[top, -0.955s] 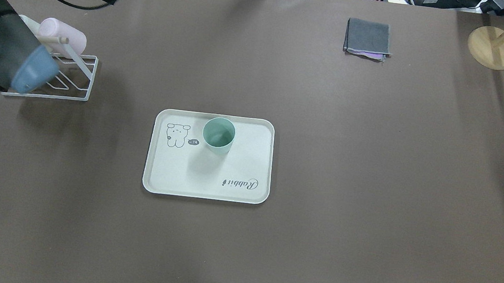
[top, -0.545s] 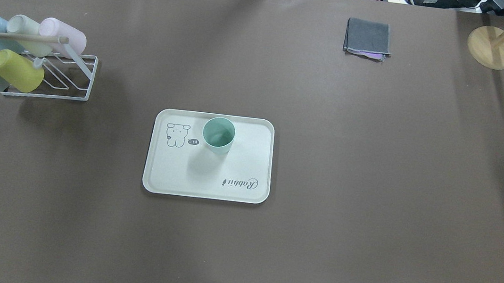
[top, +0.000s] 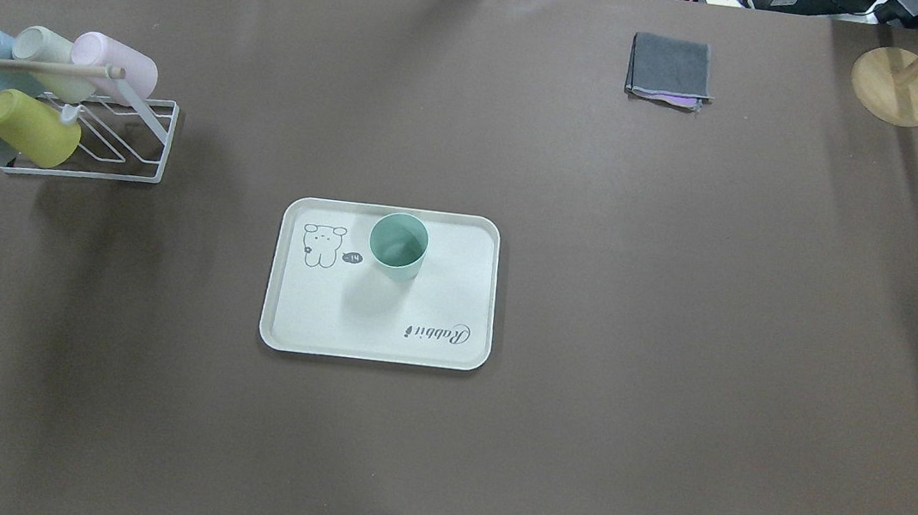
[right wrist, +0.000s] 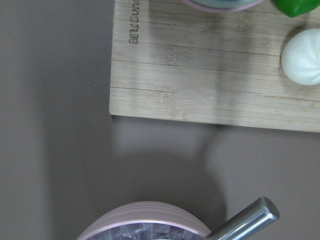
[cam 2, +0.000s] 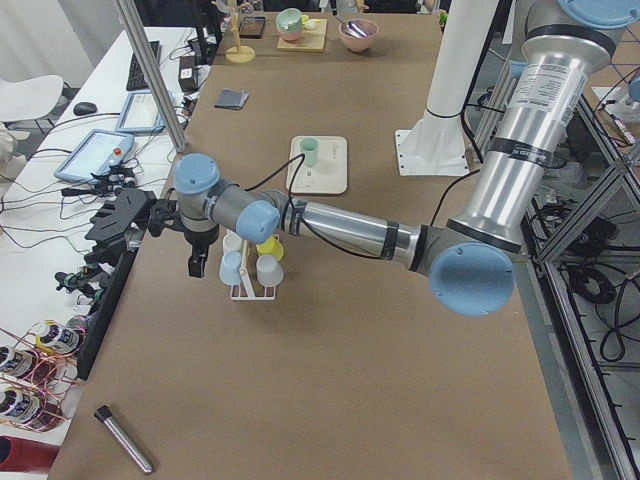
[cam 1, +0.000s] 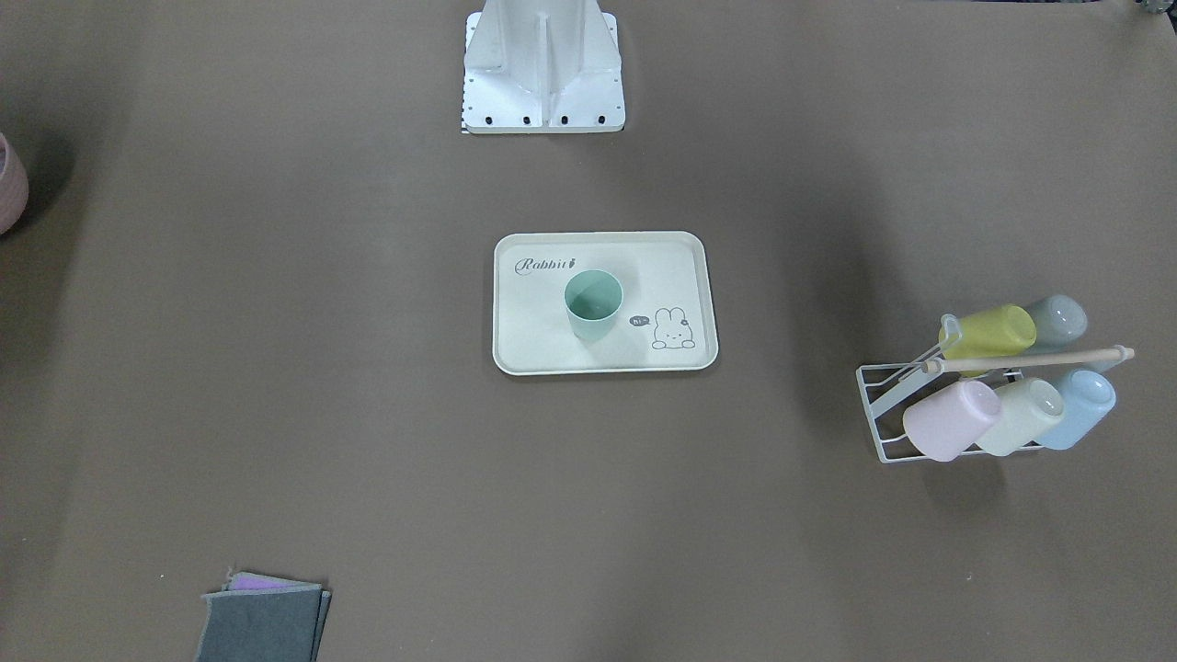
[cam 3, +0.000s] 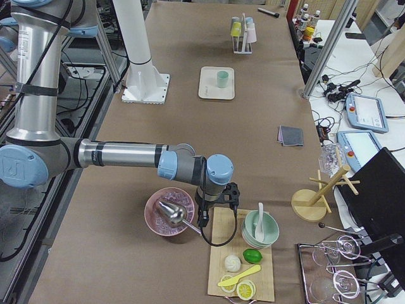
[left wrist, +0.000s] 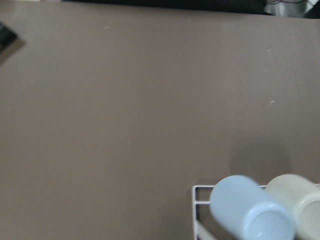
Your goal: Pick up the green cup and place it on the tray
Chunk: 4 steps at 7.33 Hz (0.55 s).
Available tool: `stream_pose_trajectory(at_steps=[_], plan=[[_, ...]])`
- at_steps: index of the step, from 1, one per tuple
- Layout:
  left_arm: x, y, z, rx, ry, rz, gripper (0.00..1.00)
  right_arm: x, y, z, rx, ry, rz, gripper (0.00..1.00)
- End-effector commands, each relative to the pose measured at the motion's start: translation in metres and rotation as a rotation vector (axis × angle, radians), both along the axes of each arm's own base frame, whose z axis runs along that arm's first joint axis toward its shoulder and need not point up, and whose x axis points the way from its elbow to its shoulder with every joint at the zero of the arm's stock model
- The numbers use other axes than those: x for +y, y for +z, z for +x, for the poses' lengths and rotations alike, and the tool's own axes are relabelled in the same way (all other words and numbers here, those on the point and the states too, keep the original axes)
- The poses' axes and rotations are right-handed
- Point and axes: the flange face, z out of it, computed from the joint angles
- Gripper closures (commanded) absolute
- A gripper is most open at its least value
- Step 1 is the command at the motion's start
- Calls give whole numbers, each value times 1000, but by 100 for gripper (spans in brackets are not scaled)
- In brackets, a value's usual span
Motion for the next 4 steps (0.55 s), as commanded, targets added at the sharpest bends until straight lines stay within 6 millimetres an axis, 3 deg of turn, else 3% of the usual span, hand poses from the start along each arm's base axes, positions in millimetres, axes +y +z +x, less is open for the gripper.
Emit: stream_pose_trajectory(at_steps=[1,3,4], plan=[[54,39,-5,29,-7,-80,2,0,0,0,0,0,1,0],[48,60,2,7,80,-85,2,0,0,1,-5,4,0,0],[35,47,4,6,93,-129,2,0,-1,1,-6,4,0,0]])
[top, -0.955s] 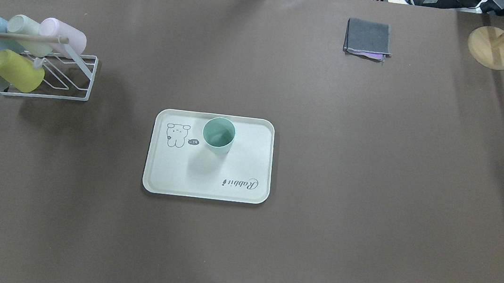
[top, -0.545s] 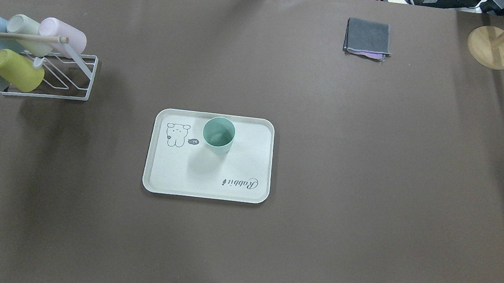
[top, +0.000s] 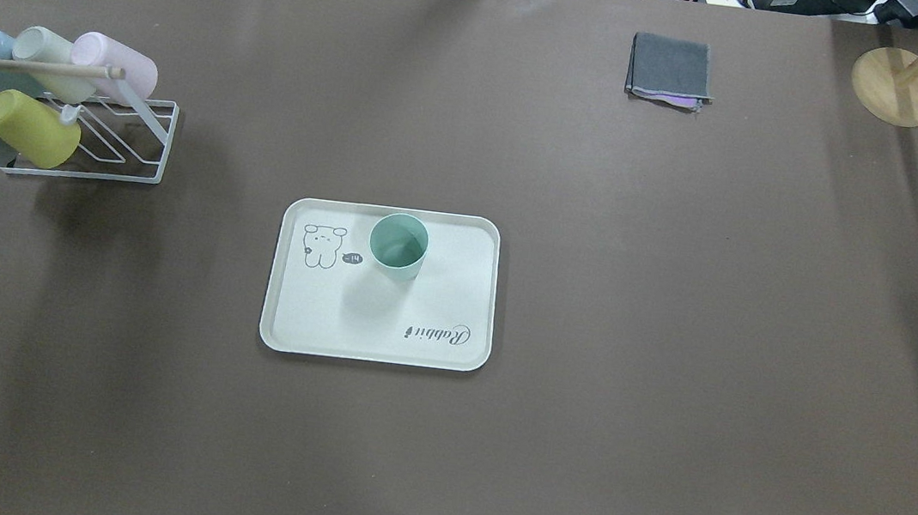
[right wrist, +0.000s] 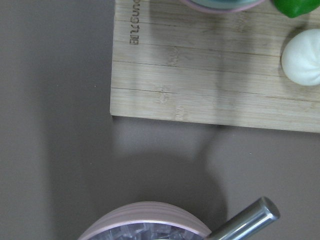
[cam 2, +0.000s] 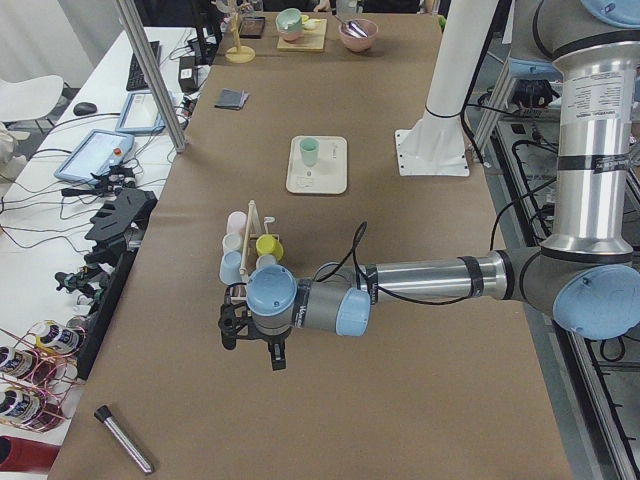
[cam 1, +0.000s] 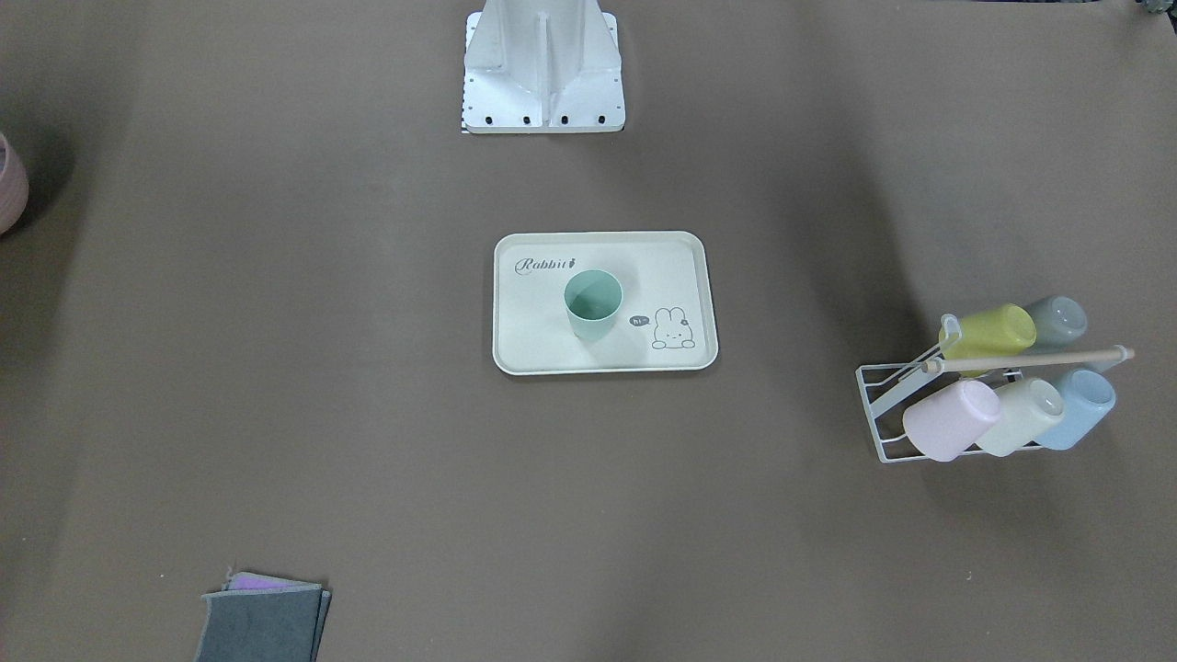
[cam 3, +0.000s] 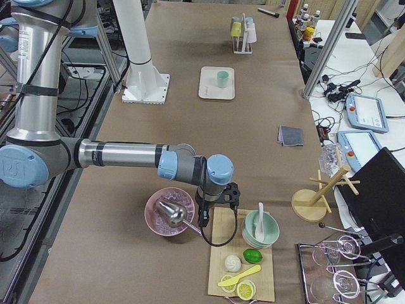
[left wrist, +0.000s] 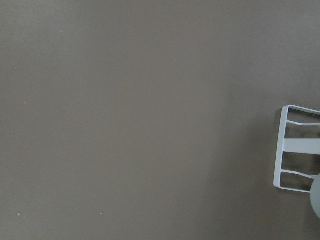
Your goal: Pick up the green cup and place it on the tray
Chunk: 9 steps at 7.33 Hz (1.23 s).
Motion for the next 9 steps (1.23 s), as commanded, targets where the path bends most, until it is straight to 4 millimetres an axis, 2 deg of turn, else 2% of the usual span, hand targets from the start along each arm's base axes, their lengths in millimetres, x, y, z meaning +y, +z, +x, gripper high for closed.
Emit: stream_pose_trajectory(at_steps=[1,2,4,9], plan=[[-20,-28,3,-9,33,-81,2,0,-1,0,-4,3,-1,0],[-20,-44,2,-33,44,-66,2,0,-1,1,-5,4,-1,0],[-3,-32,-4,-48,90,-22,2,0,0,1,-5,3,0,0],[-3,-34,-11,-42,73,-12,2,0,0,0,-7,5,-1,0]])
